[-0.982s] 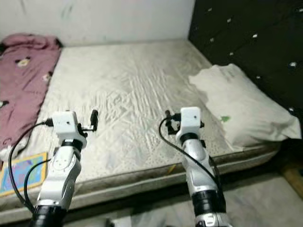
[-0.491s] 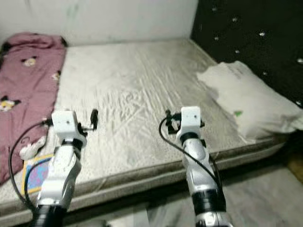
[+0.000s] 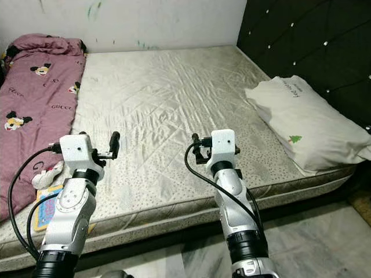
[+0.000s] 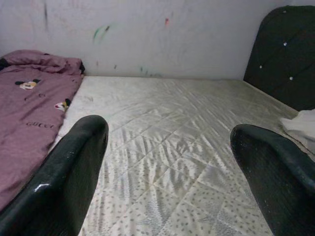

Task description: Clean up the room

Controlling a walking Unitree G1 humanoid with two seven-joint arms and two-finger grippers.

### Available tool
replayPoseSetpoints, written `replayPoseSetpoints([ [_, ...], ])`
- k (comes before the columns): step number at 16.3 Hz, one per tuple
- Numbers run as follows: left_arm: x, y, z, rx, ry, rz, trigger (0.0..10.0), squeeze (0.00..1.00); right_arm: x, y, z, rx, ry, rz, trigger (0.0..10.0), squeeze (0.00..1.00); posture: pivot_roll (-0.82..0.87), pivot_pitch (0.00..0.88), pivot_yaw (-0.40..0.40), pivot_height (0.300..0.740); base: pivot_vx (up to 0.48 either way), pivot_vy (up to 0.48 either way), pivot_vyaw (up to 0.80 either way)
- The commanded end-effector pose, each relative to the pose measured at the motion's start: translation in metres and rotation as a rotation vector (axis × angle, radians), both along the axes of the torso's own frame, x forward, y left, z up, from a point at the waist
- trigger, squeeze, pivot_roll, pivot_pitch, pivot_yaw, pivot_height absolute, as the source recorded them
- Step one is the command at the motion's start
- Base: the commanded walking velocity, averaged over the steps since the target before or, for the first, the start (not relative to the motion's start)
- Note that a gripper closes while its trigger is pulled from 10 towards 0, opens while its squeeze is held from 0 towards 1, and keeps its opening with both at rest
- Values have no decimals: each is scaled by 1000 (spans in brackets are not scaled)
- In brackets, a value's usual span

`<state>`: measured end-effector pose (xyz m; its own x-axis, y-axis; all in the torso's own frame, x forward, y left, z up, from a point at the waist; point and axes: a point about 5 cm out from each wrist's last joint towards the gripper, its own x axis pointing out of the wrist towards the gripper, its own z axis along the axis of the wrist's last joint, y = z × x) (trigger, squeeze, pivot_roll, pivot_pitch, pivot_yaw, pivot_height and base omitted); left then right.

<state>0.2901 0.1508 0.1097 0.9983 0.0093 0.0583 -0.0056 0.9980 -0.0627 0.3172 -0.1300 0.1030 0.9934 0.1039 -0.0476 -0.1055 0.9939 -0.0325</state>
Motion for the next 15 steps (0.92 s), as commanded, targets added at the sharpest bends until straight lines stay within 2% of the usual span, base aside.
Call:
replayPoseSetpoints([
  [1, 1, 0, 4, -2, -18, -7, 10000, 0, 3, -3, 5, -7, -19, -6, 10000, 0, 69, 0, -32, 740, 270, 0, 0],
  [8, 1, -3, 4, -2, -13, -20, 10000, 0, 2, -2, 4, -7, -20, -3, 10000, 0, 70, 0, -30, 740, 268, 0, 0],
  [11, 3, -5, 3, 20, -8, -3, 10000, 0, 3, -2, 4, -8, -21, 0, 10000, 0, 73, 0, -30, 740, 0, 0, 0],
  [13, 3, 1, -1, -10, 16, 28, 10000, 0, 3, -2, 3, -7, -21, 3, 10000, 0, 75, 0, -29, 740, 0, 0, 0],
  [15, 1, 7, -1, 55, -6, 42, 10000, 0, 2, -2, 3, 0, -24, 3, 10000, 0, 75, 0, -29, 740, 0, 0, 0],
])
